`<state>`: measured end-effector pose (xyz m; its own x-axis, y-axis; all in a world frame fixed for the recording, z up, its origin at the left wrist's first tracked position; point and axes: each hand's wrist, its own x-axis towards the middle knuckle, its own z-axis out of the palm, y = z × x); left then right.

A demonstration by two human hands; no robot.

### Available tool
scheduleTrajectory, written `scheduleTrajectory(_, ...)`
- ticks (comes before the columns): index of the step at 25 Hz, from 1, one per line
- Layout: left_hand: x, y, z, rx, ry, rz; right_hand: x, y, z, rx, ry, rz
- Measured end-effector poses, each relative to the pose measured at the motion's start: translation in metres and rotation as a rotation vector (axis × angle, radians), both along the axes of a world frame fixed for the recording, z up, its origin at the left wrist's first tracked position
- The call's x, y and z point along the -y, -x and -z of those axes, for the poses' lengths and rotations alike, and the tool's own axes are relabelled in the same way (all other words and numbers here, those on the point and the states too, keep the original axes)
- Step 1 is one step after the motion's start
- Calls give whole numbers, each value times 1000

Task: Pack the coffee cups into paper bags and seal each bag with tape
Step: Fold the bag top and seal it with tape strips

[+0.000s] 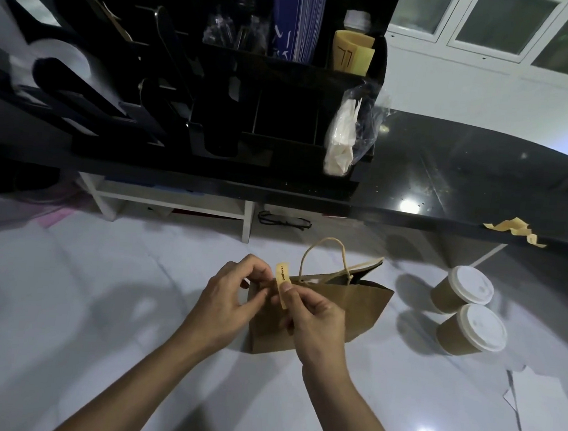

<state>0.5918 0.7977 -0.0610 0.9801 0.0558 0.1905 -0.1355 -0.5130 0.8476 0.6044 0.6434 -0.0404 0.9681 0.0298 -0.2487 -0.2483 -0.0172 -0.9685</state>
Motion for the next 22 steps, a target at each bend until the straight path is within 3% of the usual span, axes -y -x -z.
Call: scheduleTrajectory(22, -1, -3, -2, 5, -199, 42, 6, -7, 8, 13, 215, -43)
